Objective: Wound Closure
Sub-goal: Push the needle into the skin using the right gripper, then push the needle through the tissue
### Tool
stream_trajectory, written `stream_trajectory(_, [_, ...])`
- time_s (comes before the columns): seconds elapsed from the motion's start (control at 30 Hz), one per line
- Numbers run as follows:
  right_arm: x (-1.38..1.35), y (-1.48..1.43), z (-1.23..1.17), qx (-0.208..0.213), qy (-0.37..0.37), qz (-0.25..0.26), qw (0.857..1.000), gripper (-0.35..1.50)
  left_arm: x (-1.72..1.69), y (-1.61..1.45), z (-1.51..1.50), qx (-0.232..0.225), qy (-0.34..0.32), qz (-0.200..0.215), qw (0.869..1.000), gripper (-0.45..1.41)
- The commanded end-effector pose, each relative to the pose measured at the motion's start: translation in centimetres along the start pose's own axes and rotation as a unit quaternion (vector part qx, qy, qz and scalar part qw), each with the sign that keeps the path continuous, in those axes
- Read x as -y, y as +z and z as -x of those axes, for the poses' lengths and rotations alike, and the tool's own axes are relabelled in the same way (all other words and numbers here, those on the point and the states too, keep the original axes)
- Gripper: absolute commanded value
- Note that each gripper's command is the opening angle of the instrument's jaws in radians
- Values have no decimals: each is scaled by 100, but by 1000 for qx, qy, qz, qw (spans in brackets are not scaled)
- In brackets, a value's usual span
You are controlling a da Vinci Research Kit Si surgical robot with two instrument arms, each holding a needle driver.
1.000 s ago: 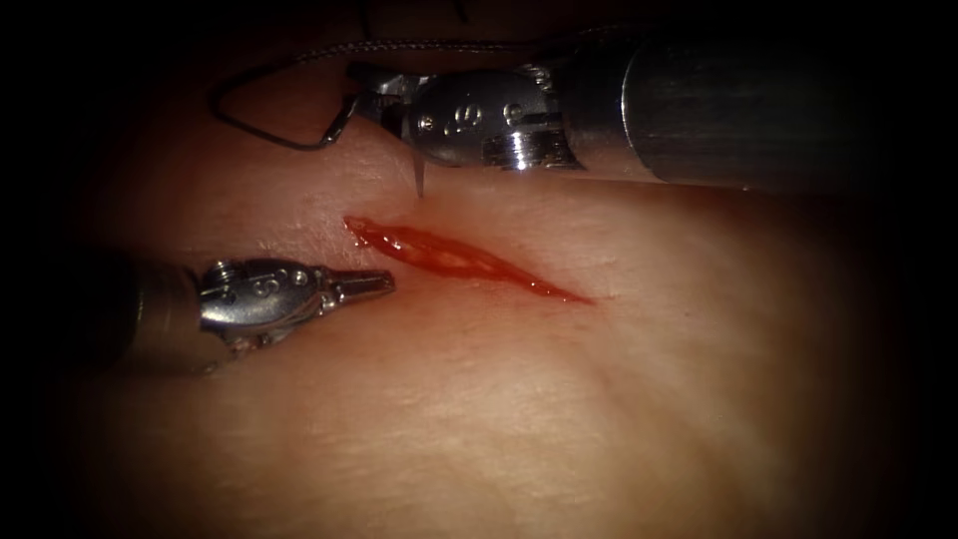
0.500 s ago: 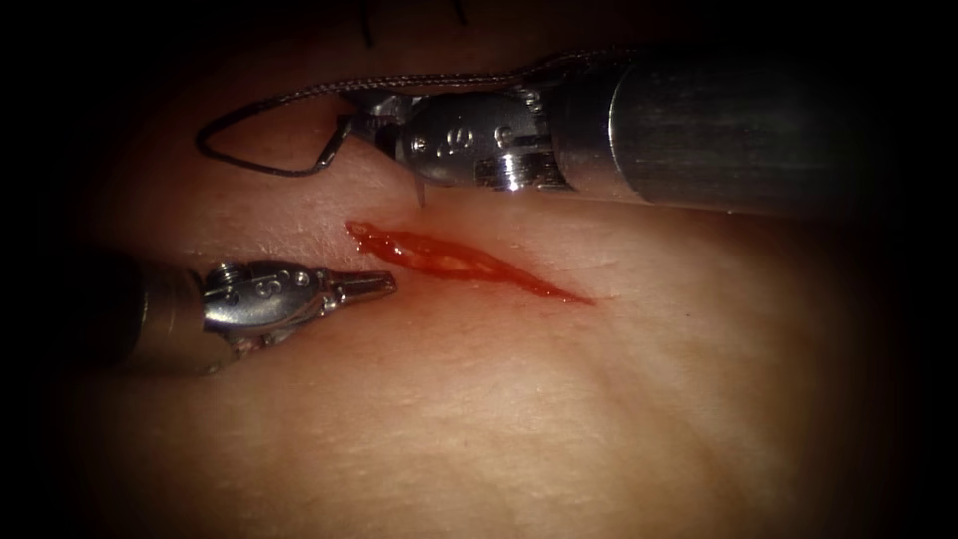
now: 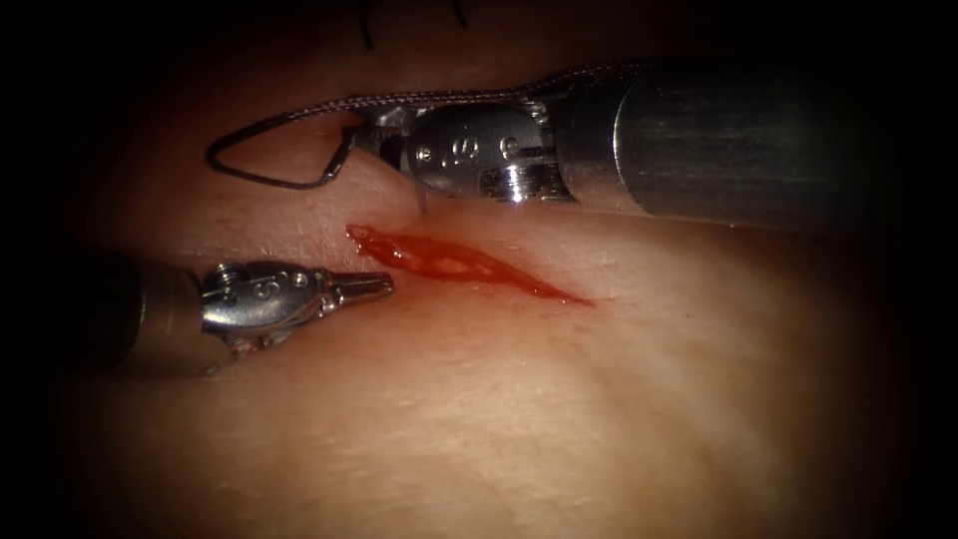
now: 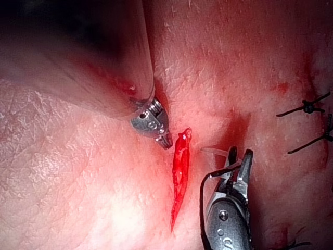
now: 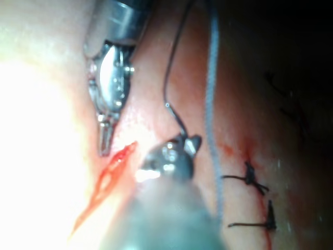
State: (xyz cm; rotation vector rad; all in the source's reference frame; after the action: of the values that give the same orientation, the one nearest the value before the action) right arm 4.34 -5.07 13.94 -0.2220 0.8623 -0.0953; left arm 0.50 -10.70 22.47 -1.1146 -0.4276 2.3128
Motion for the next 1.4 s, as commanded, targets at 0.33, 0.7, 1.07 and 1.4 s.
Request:
stream_trajectory(0.33, [4, 8, 5, 2, 10, -6, 1000, -35, -5, 7, 6, 0, -1, 1, 1000, -36])
stream_trajectory(0.7, [6, 8, 5, -3, 35, -12, 999, -35, -4, 5, 7, 1, -1, 1, 1000, -36])
stream_trajectory(1.07, [-11, 3, 15, -47, 156, 14, 987, -35, -4, 6, 8, 1, -1, 0, 1000, -36])
stream_trajectory(1.4, [-9, 1, 17, -22, 245, 7, 969, -35, -4, 6, 9, 2, 0, 0, 1000, -36])
